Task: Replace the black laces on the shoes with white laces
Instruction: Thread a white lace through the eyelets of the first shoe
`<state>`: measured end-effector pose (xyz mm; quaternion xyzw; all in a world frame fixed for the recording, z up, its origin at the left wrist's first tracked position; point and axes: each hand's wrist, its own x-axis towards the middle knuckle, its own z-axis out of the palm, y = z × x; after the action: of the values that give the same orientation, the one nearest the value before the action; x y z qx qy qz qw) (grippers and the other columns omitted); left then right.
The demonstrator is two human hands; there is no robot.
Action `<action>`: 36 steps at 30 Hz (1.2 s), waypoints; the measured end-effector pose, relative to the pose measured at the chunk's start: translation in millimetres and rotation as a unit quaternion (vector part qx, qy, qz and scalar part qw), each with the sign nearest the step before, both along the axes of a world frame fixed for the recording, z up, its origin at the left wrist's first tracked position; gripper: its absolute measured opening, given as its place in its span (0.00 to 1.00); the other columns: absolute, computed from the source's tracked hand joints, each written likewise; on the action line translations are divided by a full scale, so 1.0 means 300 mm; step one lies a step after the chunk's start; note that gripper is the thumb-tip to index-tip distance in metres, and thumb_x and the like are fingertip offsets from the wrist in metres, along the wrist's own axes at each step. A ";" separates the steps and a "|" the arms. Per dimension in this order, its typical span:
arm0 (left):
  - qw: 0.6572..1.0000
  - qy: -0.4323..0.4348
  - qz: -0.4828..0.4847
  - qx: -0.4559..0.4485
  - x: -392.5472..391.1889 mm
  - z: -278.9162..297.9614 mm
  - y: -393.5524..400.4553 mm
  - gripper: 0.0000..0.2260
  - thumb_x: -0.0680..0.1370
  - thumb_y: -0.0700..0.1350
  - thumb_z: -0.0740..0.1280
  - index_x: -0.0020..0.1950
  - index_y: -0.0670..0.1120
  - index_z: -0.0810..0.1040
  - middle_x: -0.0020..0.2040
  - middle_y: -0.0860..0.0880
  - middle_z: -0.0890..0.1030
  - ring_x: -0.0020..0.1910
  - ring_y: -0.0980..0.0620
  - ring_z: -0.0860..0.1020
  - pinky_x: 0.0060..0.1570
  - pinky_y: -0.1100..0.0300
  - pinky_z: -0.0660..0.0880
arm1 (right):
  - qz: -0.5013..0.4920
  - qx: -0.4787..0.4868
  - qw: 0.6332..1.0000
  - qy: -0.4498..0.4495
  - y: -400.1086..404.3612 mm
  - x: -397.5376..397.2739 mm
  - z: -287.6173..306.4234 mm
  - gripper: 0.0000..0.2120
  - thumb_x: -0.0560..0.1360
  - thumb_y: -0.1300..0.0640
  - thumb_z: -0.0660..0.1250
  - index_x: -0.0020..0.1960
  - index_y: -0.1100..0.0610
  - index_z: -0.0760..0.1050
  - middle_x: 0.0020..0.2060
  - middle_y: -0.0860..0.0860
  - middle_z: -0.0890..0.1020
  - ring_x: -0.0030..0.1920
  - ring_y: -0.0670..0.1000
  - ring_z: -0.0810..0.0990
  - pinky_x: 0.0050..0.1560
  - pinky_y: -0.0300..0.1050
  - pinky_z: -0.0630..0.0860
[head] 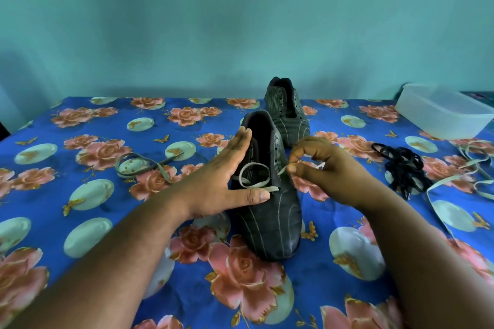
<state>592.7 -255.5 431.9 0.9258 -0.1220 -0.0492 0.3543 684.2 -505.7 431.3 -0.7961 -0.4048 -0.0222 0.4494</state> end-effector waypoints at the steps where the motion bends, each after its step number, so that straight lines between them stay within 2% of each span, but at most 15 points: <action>1: 1.000 -0.001 0.000 0.000 0.001 0.001 0.000 0.51 0.72 0.68 0.68 0.80 0.63 0.33 0.77 0.71 0.32 0.74 0.74 0.36 0.80 0.60 0.44 | -0.016 0.017 0.999 0.025 -0.013 0.004 0.008 0.07 0.77 0.52 0.73 0.45 0.56 0.80 0.41 0.45 0.80 0.40 0.46 0.80 0.36 0.42 0.75; 3: 1.000 0.001 0.002 0.001 0.002 0.000 -0.001 0.51 0.71 0.68 0.68 0.80 0.63 0.33 0.77 0.71 0.32 0.74 0.75 0.36 0.79 0.61 0.44 | -0.080 0.038 0.994 0.061 -0.046 0.028 0.008 0.06 0.78 0.55 0.72 0.46 0.58 0.80 0.39 0.43 0.80 0.33 0.39 0.76 0.34 0.31 0.70; 5: 1.000 0.002 0.002 0.001 0.003 -0.002 -0.001 0.51 0.71 0.68 0.68 0.80 0.64 0.33 0.76 0.71 0.32 0.74 0.75 0.36 0.79 0.62 0.44 | -0.176 0.036 0.981 0.079 -0.077 0.068 -0.008 0.06 0.79 0.53 0.71 0.46 0.54 0.79 0.37 0.41 0.79 0.32 0.39 0.73 0.34 0.30 0.68; 9: 1.000 0.004 0.003 0.001 0.003 -0.002 -0.001 0.51 0.71 0.68 0.68 0.80 0.63 0.34 0.77 0.71 0.32 0.74 0.76 0.36 0.76 0.65 0.43 | -0.347 0.043 0.933 0.085 -0.125 0.138 -0.040 0.10 0.81 0.47 0.68 0.50 0.54 0.78 0.41 0.47 0.79 0.39 0.52 0.76 0.38 0.45 0.70; 14: 1.000 0.001 -0.003 0.005 0.000 0.004 -0.004 0.51 0.72 0.66 0.69 0.80 0.62 0.33 0.77 0.69 0.31 0.73 0.76 0.35 0.73 0.69 0.42 | -0.468 -0.071 0.880 0.041 -0.137 0.146 -0.046 0.09 0.80 0.43 0.66 0.52 0.48 0.76 0.57 0.54 0.79 0.62 0.64 0.74 0.60 0.60 0.73; 18: 1.000 -0.005 0.002 -0.002 0.002 -0.001 -0.001 0.52 0.71 0.67 0.69 0.80 0.63 0.33 0.78 0.68 0.31 0.74 0.74 0.35 0.76 0.64 0.43 | -0.320 -0.041 0.945 -0.059 -0.067 0.065 -0.009 0.18 0.78 0.39 0.66 0.64 0.45 0.76 0.65 0.47 0.74 0.69 0.54 0.66 0.68 0.58 0.64; 21: 1.000 -0.004 0.007 -0.007 0.001 -0.003 -0.003 0.52 0.71 0.67 0.69 0.80 0.63 0.34 0.78 0.67 0.32 0.75 0.72 0.35 0.77 0.63 0.43 | -0.078 -0.030 0.992 -0.092 -0.040 0.025 -0.008 0.19 0.75 0.36 0.67 0.59 0.46 0.80 0.57 0.39 0.79 0.64 0.47 0.73 0.66 0.53 0.69; 24: 1.000 -0.002 0.009 -0.013 0.003 -0.003 -0.003 0.52 0.71 0.68 0.69 0.80 0.63 0.33 0.78 0.68 0.32 0.75 0.73 0.35 0.77 0.63 0.43 | 0.008 -0.067 0.995 -0.073 -0.010 0.018 -0.023 0.13 0.74 0.40 0.71 0.52 0.47 0.82 0.52 0.41 0.80 0.60 0.50 0.76 0.63 0.48 0.70; 27: 1.000 -0.006 0.017 0.000 -0.007 0.008 -0.004 0.52 0.70 0.68 0.70 0.81 0.63 0.35 0.79 0.68 0.35 0.77 0.71 0.38 0.77 0.63 0.46 | 0.039 -0.036 0.998 0.018 -0.009 0.008 -0.017 0.06 0.77 0.48 0.73 0.47 0.50 0.81 0.43 0.41 0.79 0.46 0.42 0.79 0.47 0.35 0.73; 29: 0.998 -0.029 0.057 -0.013 -0.014 0.026 0.011 0.48 0.69 0.72 0.69 0.82 0.61 0.49 0.82 0.61 0.53 0.79 0.64 0.57 0.75 0.60 0.60 | 0.060 -0.003 0.994 0.092 -0.010 -0.007 -0.002 0.05 0.79 0.53 0.72 0.46 0.54 0.80 0.36 0.47 0.79 0.33 0.42 0.76 0.35 0.36 0.73; 31: 0.991 -0.047 0.108 -0.071 -0.012 0.043 0.036 0.35 0.68 0.77 0.65 0.68 0.58 0.71 0.68 0.53 0.76 0.61 0.61 0.76 0.62 0.55 0.75 | 0.058 0.014 0.987 0.146 -0.005 -0.025 0.010 0.06 0.78 0.52 0.70 0.46 0.54 0.79 0.33 0.60 0.78 0.27 0.49 0.71 0.29 0.47 0.69; 33: 0.988 -0.025 0.115 -0.098 -0.002 0.050 0.053 0.28 0.72 0.74 0.65 0.53 0.51 0.77 0.55 0.44 0.82 0.43 0.59 0.74 0.54 0.54 0.78 | 0.051 0.023 0.982 0.181 0.002 -0.031 0.008 0.07 0.79 0.51 0.70 0.46 0.53 0.79 0.32 0.66 0.75 0.27 0.53 0.68 0.29 0.51 0.64; 34: 0.991 -0.003 0.102 -0.091 -0.003 0.050 0.050 0.25 0.74 0.69 0.66 0.51 0.47 0.77 0.50 0.42 0.83 0.44 0.58 0.82 0.47 0.58 0.77 | 0.045 0.028 0.980 0.192 0.007 -0.031 0.007 0.06 0.80 0.52 0.70 0.46 0.54 0.78 0.32 0.66 0.75 0.27 0.53 0.67 0.29 0.53 0.63; 35: 0.993 0.012 0.085 -0.087 -0.006 0.045 0.042 0.21 0.75 0.64 0.67 0.49 0.45 0.78 0.59 0.46 0.73 0.54 0.65 0.62 0.41 0.61 0.74 | 0.039 0.034 0.978 0.201 0.010 -0.031 0.007 0.06 0.81 0.55 0.69 0.46 0.56 0.78 0.31 0.62 0.75 0.27 0.53 0.68 0.29 0.53 0.62; 36: 0.993 0.018 0.068 -0.093 -0.007 0.043 0.028 0.17 0.77 0.59 0.68 0.49 0.44 0.79 0.35 0.58 0.73 0.31 0.61 0.65 0.38 0.65 0.71 | 0.033 0.042 0.976 0.210 0.010 -0.031 0.008 0.06 0.82 0.58 0.68 0.46 0.58 0.78 0.30 0.58 0.76 0.27 0.51 0.69 0.30 0.52 0.62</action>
<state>590.7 -247.0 444.8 0.8940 -0.0565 -0.0299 0.4436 674.8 -502.6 433.8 -0.7496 -0.3259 0.1431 0.5581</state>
